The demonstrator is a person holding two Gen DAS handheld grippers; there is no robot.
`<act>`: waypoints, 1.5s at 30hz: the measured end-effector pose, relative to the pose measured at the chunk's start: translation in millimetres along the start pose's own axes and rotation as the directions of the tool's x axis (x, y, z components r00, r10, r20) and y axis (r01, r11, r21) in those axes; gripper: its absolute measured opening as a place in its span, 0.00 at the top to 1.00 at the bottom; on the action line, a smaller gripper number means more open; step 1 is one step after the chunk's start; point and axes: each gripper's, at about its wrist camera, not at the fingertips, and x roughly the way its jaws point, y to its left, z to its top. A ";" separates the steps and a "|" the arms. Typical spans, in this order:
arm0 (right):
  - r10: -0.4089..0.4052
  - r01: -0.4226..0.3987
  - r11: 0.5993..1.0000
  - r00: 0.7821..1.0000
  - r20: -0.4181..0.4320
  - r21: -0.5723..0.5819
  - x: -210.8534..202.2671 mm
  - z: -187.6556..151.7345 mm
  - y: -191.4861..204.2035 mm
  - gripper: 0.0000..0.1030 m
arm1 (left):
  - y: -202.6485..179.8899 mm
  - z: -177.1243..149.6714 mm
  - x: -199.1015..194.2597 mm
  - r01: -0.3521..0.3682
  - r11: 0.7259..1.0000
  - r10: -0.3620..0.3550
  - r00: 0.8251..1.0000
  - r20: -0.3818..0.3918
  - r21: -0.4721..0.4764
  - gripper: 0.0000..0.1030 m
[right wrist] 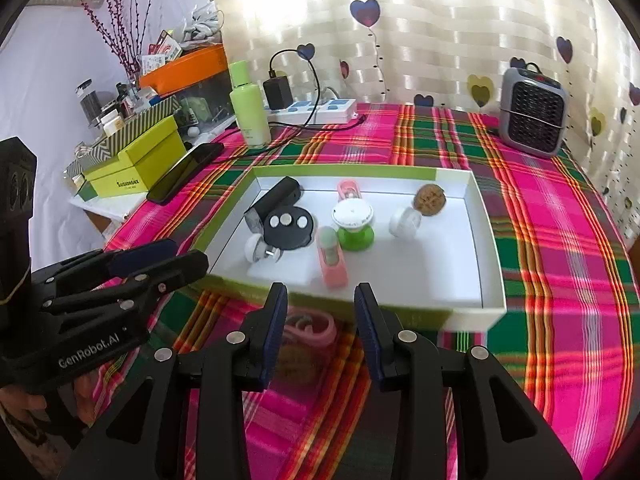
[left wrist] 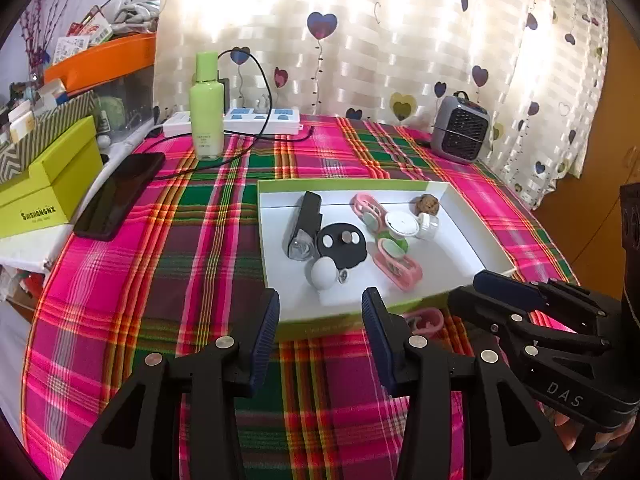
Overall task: Organize objects
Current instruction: 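Withdraw both open tools from the box toward the remaining pink clip and walnut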
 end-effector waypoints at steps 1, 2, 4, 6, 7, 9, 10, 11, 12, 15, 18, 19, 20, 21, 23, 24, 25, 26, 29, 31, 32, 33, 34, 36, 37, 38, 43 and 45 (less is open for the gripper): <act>-0.003 0.003 1.000 1.000 0.000 0.003 -1.3 -2.2 0.2 0.65 | -0.3 -1.7 -1.2 0.001 1.000 -0.001 1.000 0.000 0.003 0.60; -0.008 0.008 1.000 1.000 0.000 0.009 -2.8 -5.0 0.5 0.65 | -0.1 -3.4 -2.7 0.002 1.000 -0.002 1.000 -0.001 0.007 0.60; -0.012 0.012 1.000 1.000 -0.003 0.021 -4.5 -10.4 1.3 0.65 | 0.0 -5.6 -4.6 -0.007 1.000 0.007 1.000 -0.003 0.019 0.60; -0.016 0.016 0.999 1.000 -0.004 0.029 -6.4 -16.2 2.5 0.65 | 1.2 -7.0 -5.5 -0.012 1.000 0.012 1.000 -0.010 0.028 0.60; -0.017 0.017 0.999 1.000 -0.004 0.031 -6.7 -18.3 2.7 0.65 | 1.7 -7.3 -6.4 -0.016 0.999 0.017 1.000 -0.011 0.033 0.60; -0.022 0.022 0.999 1.000 -0.006 0.039 -6.8 -22.8 3.3 0.65 | 2.2 -7.6 -8.8 -0.022 0.999 0.023 1.000 -0.012 0.050 0.60; -0.019 0.019 0.999 1.000 -0.004 0.046 -6.9 -24.9 3.5 0.65 | 2.1 -7.0 -10.1 -0.026 0.998 0.027 1.000 -0.012 0.061 0.60; -0.015 0.015 0.998 1.000 0.000 0.054 -7.1 -25.9 3.3 0.65 | 1.9 -6.4 -10.8 -0.029 0.997 0.030 0.999 -0.013 0.071 0.60; -0.010 0.009 0.998 1.000 0.004 0.061 -7.8 -27.1 3.4 0.65 | 1.5 -5.8 -10.9 -0.032 0.996 0.034 0.999 -0.019 0.080 0.60; 0.007 -0.008 0.998 1.000 0.009 0.061 -8.3 -29.0 7.1 0.65 | -0.9 -5.5 -10.8 -0.034 0.995 0.037 0.999 -0.031 0.095 0.59; 0.009 -0.010 0.998 1.000 0.014 0.061 -9.7 -31.8 9.1 0.65 | -4.8 -6.4 -9.8 -0.031 0.994 0.036 0.998 -0.048 0.109 0.59; 0.017 -0.019 0.997 1.000 0.022 0.069 -11.7 -33.3 8.8 0.65 | -6.2 -7.7 -11.4 -0.033 0.993 0.039 0.998 -0.052 0.117 0.59; 0.021 -0.023 0.997 0.999 0.028 0.075 -13.1 -34.2 8.9 0.65 | -7.6 -8.9 -13.0 -0.037 0.992 0.044 0.998 -0.055 0.124 0.59; 0.026 -0.029 0.996 0.999 0.039 0.081 -15.3 -36.6 8.6 0.65 | -8.7 -10.4 -15.8 -0.038 0.991 0.045 0.997 -0.056 0.131 0.59; 0.023 -0.027 0.996 0.999 0.044 0.083 -17.0 -40.1 9.5 0.64 | -9.1 -13.6 -22.9 -0.032 0.989 0.039 0.998 -0.046 0.147 0.59; 0.026 -0.030 0.996 0.999 0.047 0.086 -18.2 -42.1 9.3 0.64 | -8.5 -14.1 -25.0 -0.037 0.989 0.043 0.998 -0.042 0.144 0.59; 0.028 -0.031 0.996 0.999 0.044 0.086 -18.2 -42.0 9.0 0.61 | -6.2 -14.6 -27.7 -0.035 0.992 0.040 0.999 -0.035 0.124 0.59; 0.021 -0.024 0.996 0.999 0.039 0.084 -19.0 -42.7 9.7 0.55 | -4.9 -14.8 -28.5 -0.026 0.994 0.029 0.999 -0.034 0.106 0.59; 0.006 -0.008 0.999 0.999 0.042 0.052 -23.4 -44.7 15.5 0.51 | -2.3 -20.6 -29.0 0.005 0.998 -0.003 1.000 -0.028 0.070 0.59; -0.001 0.000 1.000 0.999 0.042 0.024 -22.8 -47.0 18.6 0.51 | -1.4 -28.1 -26.7 0.029 0.998 -0.027 0.999 -0.027 0.049 0.56; -0.018 0.018 1.000 1.000 0.019 0.007 -19.1 -48.4 21.7 0.51 | -0.6 -32.4 -24.1 0.040 0.999 -0.039 0.999 -0.035 0.036 0.56; -0.029 0.029 1.000 1.000 0.007 -0.007 -16.7 -49.6 23.7 0.51 | 0.5 -36.9 -21.2 0.047 0.999 -0.046 0.998 -0.044 0.020 0.56; -0.036 0.036 0.999 0.999 0.003 -0.020 -15.1 -51.2 25.6 0.51 | 1.3 -40.9 -18.5 0.053 0.999 -0.052 0.997 -0.054 0.009 0.56; -0.042 0.041 0.999 0.999 -0.007 -0.035 -10.8 -52.6 27.9 0.51 | 0.6 -47.7 -13.1 0.066 0.998 -0.066 0.995 -0.074 -0.004 0.56; -0.038 0.037 0.999 0.999 -0.009 -0.038 -9.3 -53.0 28.0 0.51 | -0.7 -51.2 -11.1 0.067 0.998 -0.067 0.995 -0.078 -0.004 0.56; -0.037 0.037 0.998 0.999 -0.014 -0.042 -6.4 -52.5 27.9 0.51 | -1.9 -53.2 -9.6 0.071 0.997 -0.071 0.994 -0.081 -0.004 0.56; -0.026 0.026 1.000 0.999 -0.021 -0.001 -0.9 -47.8 17.4 0.51 | -3.4 -58.9 -5.2 0.076 0.997 -0.077 0.993 -0.094 -0.007 0.55; -0.013 0.013 1.000 0.999 -0.035 0.007 3.0 -46.3 15.6 0.51 | -1.7 -58.8 -3.2 0.077 0.997 -0.079 0.993 -0.092 -0.021 0.54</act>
